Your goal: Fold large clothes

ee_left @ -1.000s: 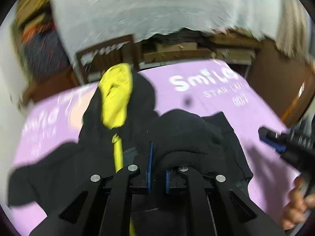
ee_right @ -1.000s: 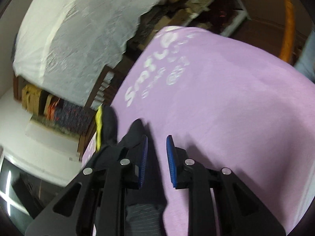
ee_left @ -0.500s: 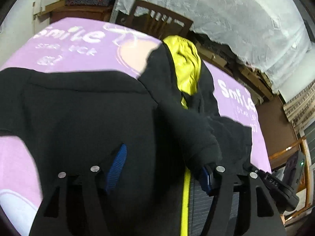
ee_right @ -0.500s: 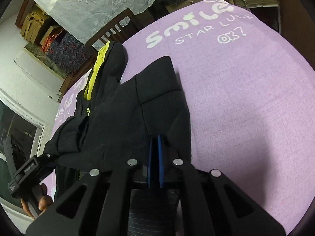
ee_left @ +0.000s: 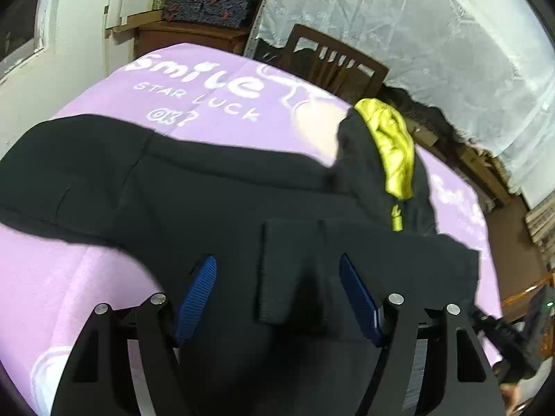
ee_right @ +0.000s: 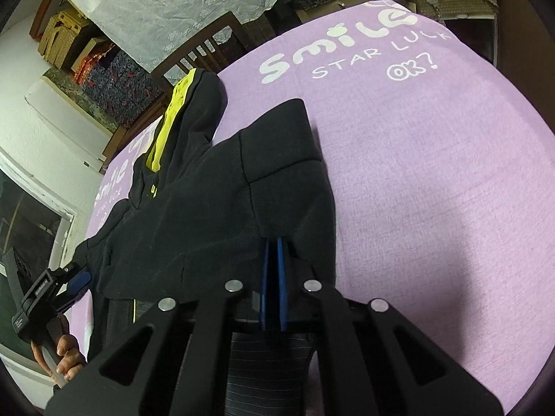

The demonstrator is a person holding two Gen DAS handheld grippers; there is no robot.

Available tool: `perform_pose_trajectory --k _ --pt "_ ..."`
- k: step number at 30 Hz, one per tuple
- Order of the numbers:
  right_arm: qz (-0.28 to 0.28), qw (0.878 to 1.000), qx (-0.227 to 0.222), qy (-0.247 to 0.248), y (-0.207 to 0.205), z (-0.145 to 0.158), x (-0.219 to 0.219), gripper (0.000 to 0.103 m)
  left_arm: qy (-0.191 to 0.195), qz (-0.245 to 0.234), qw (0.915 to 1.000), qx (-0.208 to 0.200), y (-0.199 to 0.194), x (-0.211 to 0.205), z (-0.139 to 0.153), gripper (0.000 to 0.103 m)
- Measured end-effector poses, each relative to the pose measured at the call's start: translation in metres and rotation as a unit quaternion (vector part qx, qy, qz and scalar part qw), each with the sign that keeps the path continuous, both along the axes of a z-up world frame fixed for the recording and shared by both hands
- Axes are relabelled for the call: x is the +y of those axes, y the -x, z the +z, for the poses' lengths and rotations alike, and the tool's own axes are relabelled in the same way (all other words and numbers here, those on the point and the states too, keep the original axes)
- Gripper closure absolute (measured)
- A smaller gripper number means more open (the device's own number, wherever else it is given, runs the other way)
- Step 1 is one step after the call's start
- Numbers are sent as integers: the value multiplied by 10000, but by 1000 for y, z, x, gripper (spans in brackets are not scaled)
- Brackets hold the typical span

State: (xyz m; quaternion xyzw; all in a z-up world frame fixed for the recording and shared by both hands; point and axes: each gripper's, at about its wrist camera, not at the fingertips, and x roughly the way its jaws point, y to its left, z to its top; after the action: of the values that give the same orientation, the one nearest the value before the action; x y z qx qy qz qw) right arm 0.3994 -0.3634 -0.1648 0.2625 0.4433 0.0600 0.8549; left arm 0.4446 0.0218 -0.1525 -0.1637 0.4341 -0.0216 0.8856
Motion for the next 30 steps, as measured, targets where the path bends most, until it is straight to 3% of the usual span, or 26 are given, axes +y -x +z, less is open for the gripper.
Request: perform_pose_trajectory --k 5,9,13,15,18,20,22,25,27,28,30 --pt "-161 9998 145 -12 1 5 -2 101 -87 -305 9995 -64 3 -8 1 30" --pt "-186 9994 -268 -153 10 26 -4 95 -188 -731 9971 110 -1 -25 -6 30" --pt "-12 9987 -423 -289 14 37 6 95 -388 -833 9955 247 -6 -33 -15 41" --pt "63 9988 -422 -230 13 38 13 95 -625 -797 9947 196 -7 -37 -14 59" --pt "181 9991 -334 -188 10 34 21 95 -689 -766 9946 86 -12 -38 -9 72" --pt "217 9991 -319 -153 9 33 26 95 -1032 -722 9919 -148 -16 -41 1 95" --pt "270 9990 -332 -128 8 33 30 95 -1245 -792 9886 -300 -20 -44 6 95" --pt "339 9990 -298 -19 7 29 35 95 -1462 -817 9857 -161 -25 -46 -9 93" --pt "358 9993 -72 114 2 17 39 95 -1553 -842 9841 -171 -23 -45 -11 86" --pt "378 9991 91 157 -1 8 40 100 -1531 -861 9843 -148 -22 -44 -10 81" --pt "397 9991 39 161 0 5 39 101 -1496 -699 9863 -26 -21 -37 -12 40"
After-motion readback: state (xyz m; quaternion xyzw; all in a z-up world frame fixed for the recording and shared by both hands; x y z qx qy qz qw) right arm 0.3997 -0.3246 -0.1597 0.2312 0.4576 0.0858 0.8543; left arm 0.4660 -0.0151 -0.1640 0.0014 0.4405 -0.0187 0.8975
